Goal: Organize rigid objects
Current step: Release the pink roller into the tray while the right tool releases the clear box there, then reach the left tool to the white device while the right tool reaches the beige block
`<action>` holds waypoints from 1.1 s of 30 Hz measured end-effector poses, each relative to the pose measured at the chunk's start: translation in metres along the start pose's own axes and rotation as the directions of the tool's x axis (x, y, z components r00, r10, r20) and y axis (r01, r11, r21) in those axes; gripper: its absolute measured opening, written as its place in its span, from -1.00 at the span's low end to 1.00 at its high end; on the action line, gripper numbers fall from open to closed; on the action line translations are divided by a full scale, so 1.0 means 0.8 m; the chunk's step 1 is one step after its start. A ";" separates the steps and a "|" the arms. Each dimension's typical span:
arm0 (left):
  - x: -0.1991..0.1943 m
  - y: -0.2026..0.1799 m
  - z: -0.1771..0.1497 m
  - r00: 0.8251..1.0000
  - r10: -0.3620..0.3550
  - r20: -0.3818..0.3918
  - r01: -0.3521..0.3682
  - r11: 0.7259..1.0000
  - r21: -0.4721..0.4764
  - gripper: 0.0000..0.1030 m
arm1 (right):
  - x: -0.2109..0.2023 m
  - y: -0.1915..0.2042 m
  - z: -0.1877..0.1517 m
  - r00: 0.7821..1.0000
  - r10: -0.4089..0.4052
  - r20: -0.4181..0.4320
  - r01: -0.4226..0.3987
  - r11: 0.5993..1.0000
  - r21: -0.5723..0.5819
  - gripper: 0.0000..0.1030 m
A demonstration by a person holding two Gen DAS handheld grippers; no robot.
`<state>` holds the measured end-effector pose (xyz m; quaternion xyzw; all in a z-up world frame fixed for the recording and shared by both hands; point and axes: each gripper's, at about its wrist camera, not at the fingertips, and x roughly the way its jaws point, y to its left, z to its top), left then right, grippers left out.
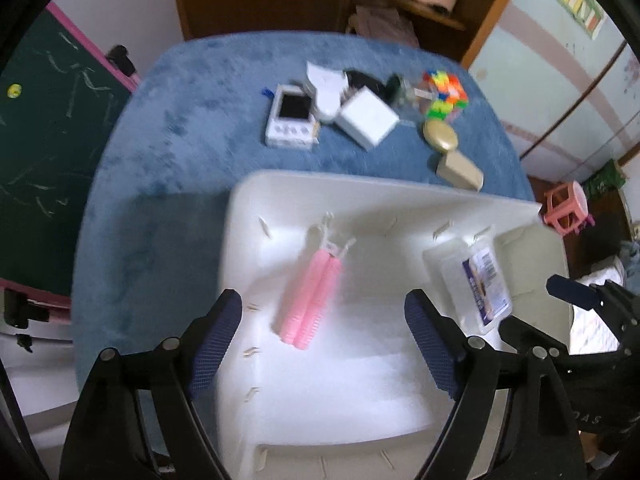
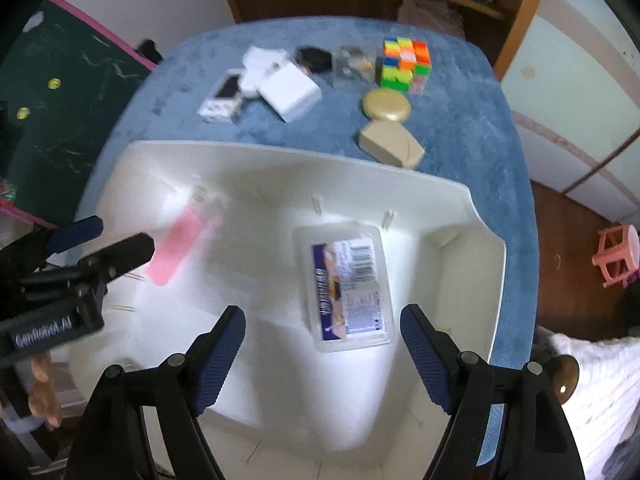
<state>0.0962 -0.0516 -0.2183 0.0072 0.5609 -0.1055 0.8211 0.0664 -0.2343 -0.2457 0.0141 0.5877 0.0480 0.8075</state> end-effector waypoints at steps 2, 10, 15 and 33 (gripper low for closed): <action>-0.019 0.005 0.004 1.000 0.003 0.027 -0.003 1.000 -0.007 0.66 | -0.019 0.005 -0.001 0.999 -0.001 0.046 0.001 1.000 -0.016 0.56; -0.092 0.015 0.021 0.988 0.004 0.154 -0.004 1.000 0.005 0.66 | -0.094 0.016 0.001 0.970 0.056 0.237 -0.046 0.998 -0.046 0.56; -0.121 0.015 0.033 0.983 -0.013 0.184 0.008 1.000 0.029 0.66 | -0.128 0.017 0.007 0.952 0.057 0.299 -0.049 0.998 -0.034 0.56; -0.197 0.013 0.113 0.953 0.036 0.302 -0.072 0.991 0.110 0.66 | -0.263 -0.005 0.078 0.905 0.018 0.425 -0.023 1.000 0.007 0.56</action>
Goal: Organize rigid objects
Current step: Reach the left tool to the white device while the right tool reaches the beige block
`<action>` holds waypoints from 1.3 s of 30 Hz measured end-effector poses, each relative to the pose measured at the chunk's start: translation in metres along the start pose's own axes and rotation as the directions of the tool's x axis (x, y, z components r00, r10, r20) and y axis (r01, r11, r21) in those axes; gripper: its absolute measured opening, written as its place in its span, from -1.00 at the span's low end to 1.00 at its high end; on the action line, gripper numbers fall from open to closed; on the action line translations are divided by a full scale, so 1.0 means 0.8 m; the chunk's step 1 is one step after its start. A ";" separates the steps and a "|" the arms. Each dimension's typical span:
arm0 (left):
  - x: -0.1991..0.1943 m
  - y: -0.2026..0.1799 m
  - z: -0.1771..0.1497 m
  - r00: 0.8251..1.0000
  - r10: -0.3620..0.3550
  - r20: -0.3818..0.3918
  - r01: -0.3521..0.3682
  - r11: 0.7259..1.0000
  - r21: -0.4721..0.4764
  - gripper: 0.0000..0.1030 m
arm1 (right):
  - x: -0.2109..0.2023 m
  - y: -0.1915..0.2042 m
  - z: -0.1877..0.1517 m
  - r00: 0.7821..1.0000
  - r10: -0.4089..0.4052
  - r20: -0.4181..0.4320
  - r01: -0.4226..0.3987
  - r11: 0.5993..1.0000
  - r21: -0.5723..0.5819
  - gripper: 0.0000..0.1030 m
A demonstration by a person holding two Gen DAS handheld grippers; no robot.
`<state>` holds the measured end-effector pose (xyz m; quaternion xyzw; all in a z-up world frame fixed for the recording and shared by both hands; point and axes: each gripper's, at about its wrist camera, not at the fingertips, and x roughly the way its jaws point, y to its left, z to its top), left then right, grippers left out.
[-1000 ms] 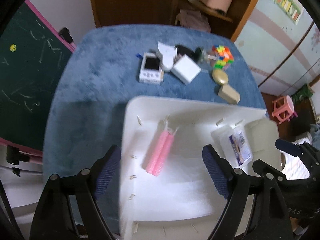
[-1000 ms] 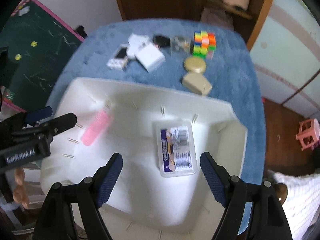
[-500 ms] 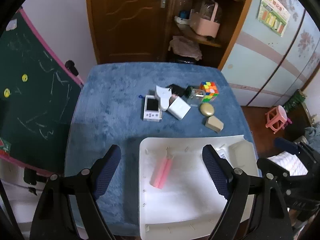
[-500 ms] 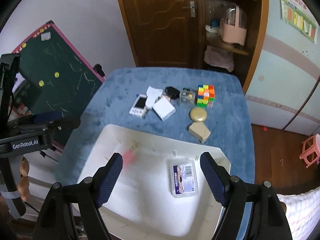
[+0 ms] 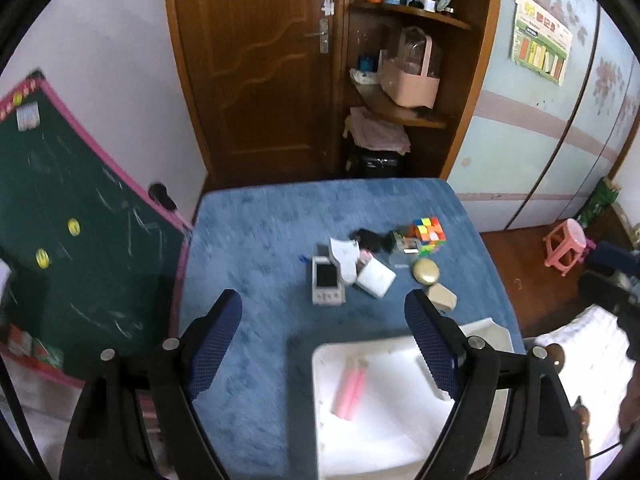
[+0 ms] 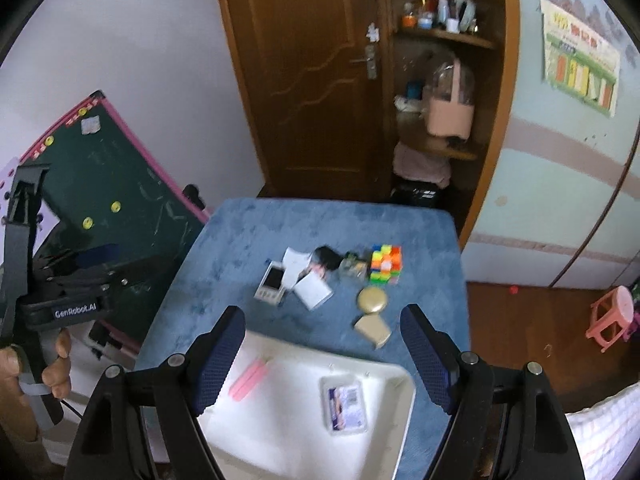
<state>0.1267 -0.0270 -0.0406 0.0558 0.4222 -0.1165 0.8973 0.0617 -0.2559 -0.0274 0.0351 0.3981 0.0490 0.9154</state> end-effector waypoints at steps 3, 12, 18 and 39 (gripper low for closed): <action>0.004 0.002 0.016 0.999 -0.040 0.002 0.039 0.999 0.007 0.66 | 0.003 -0.005 0.017 1.000 -0.020 -0.009 0.020 1.000 0.022 0.56; 0.060 0.006 0.049 0.995 -0.083 -0.060 0.084 0.996 0.025 0.66 | 0.048 -0.032 0.055 0.996 -0.043 -0.084 0.056 0.985 0.162 0.56; 0.143 0.014 0.045 0.979 -0.089 -0.183 0.094 0.995 0.018 0.66 | 0.126 -0.062 0.044 0.973 -0.041 -0.229 0.107 0.953 0.285 0.56; 0.365 0.023 -0.030 0.846 -0.073 -0.529 0.074 0.997 -0.018 0.66 | 0.355 -0.116 -0.055 0.833 0.054 -0.550 0.295 0.799 0.524 0.56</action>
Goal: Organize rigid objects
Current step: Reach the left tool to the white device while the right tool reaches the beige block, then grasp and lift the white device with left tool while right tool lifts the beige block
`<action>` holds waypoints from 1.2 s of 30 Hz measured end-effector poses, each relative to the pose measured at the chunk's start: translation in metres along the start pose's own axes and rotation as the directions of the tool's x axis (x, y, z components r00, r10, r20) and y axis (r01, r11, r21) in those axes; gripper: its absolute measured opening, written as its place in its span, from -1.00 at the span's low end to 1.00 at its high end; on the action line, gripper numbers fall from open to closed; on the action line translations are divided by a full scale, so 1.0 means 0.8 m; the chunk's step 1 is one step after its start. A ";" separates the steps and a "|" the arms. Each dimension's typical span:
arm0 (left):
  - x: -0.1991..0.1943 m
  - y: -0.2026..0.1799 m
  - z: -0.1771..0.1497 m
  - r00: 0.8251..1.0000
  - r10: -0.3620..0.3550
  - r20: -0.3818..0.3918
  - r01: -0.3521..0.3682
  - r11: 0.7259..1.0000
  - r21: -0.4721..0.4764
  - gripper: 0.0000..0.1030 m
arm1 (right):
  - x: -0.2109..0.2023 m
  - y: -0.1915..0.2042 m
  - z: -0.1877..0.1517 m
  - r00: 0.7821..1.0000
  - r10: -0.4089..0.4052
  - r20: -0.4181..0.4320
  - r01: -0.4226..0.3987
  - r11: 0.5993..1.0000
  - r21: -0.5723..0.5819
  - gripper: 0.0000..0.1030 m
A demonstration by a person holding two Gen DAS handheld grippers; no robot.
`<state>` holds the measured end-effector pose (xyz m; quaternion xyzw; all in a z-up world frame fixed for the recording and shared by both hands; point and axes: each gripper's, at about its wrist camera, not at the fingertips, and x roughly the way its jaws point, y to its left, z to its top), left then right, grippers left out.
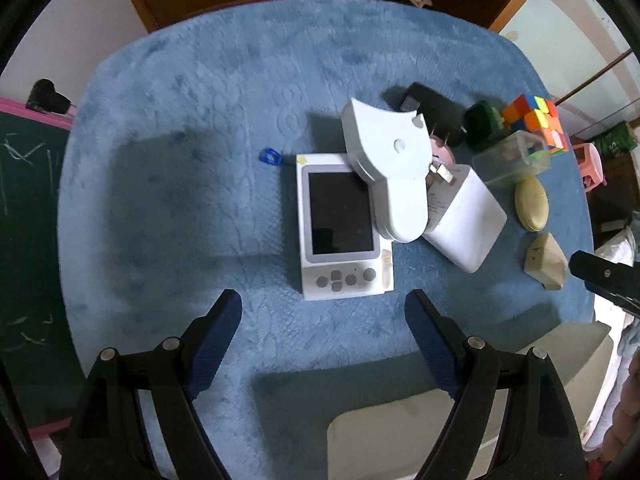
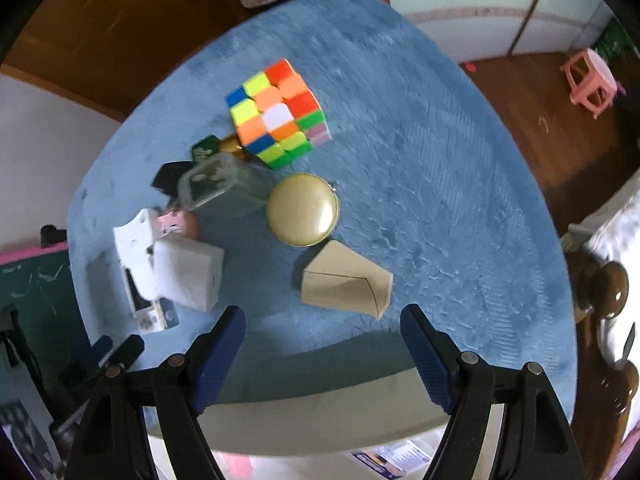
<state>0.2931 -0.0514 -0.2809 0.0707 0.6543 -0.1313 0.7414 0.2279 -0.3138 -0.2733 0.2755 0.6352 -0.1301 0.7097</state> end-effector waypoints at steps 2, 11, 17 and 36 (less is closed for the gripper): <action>0.005 -0.003 0.001 1.000 0.002 -0.005 -0.002 1.000 0.002 0.66 | 0.013 -0.003 0.004 1.000 -0.009 -0.017 0.009 1.000 0.024 0.56; 0.030 -0.008 0.005 0.999 0.004 -0.040 -0.005 1.000 -0.018 0.66 | 0.044 -0.008 0.013 0.997 -0.062 -0.050 0.065 0.996 0.055 0.56; 0.039 -0.012 0.015 0.999 0.024 -0.046 -0.026 0.999 -0.037 0.66 | 0.061 -0.003 0.017 0.994 -0.085 -0.068 0.089 0.995 0.055 0.56; 0.060 -0.017 0.032 0.993 0.087 -0.078 -0.095 0.990 -0.103 0.57 | 0.119 0.026 0.032 0.985 -0.134 -0.109 0.139 0.990 0.037 0.23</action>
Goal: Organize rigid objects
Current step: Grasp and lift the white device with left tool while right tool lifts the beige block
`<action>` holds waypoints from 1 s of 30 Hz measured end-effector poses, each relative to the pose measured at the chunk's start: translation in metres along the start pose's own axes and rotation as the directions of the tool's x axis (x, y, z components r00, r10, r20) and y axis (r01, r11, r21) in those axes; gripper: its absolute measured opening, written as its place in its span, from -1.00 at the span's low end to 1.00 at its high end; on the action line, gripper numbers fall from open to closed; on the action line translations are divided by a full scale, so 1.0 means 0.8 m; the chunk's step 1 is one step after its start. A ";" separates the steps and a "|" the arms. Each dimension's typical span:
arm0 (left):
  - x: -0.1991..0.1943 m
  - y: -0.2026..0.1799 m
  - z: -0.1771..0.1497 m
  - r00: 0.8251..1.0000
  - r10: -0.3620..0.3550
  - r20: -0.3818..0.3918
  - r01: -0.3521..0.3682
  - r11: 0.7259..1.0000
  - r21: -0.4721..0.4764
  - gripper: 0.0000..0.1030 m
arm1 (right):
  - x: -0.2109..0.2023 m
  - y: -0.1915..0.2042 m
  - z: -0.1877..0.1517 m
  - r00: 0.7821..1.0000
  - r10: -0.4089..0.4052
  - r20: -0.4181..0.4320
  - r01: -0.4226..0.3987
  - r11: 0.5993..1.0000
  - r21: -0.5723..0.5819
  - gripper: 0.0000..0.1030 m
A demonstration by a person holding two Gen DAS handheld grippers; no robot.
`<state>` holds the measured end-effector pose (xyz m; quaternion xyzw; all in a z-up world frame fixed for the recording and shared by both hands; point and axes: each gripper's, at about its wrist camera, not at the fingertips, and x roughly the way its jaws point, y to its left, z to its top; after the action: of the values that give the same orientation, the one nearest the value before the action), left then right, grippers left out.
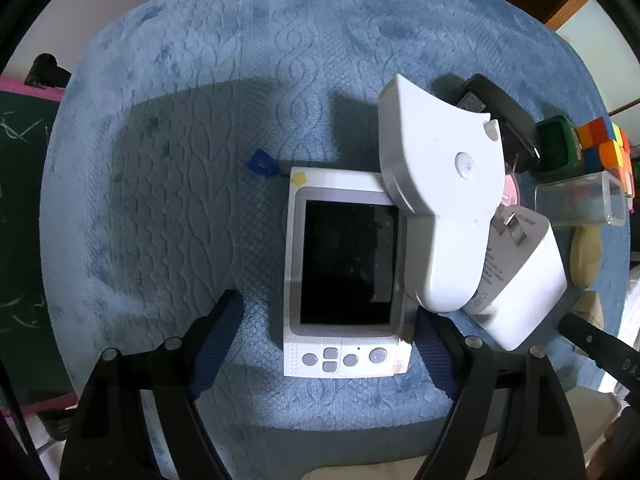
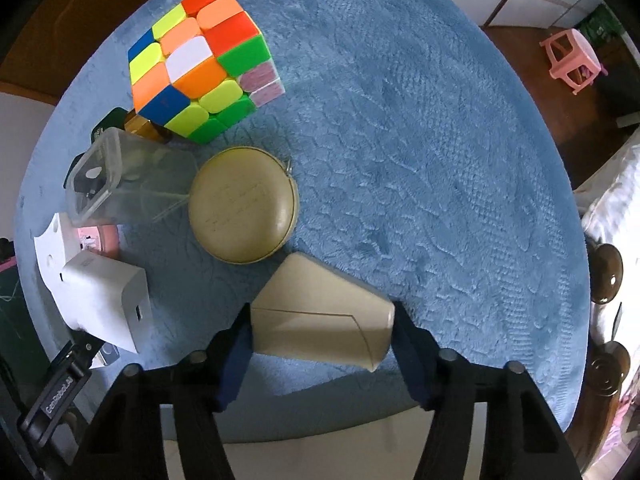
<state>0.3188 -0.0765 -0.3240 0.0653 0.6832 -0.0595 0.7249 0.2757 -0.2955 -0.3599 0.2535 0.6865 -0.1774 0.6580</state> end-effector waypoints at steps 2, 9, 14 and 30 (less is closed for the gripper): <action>0.000 -0.013 0.000 1.000 -0.001 0.008 0.001 1.000 0.009 0.49 | 0.000 -0.003 0.004 1.000 0.007 -0.006 -0.007 1.000 -0.004 0.23; -0.018 -0.035 -0.010 0.999 -0.007 0.042 0.005 0.999 0.043 0.17 | -0.025 -0.036 -0.004 0.998 0.064 -0.014 -0.064 0.998 -0.001 0.22; -0.031 -0.024 -0.024 0.998 -0.052 0.034 0.052 0.999 -0.005 0.17 | -0.048 -0.050 -0.012 0.995 0.104 0.004 -0.104 0.994 -0.021 0.22; -0.132 0.033 -0.083 0.974 -0.096 0.205 0.110 0.992 -0.054 0.17 | -0.149 -0.063 -0.076 0.955 0.259 0.146 -0.230 0.955 -0.186 0.22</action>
<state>0.2522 -0.0393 -0.2224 -0.0003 0.6103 -0.0810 0.7880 0.1976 -0.3144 -0.2415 0.2648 0.6041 -0.0569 0.7495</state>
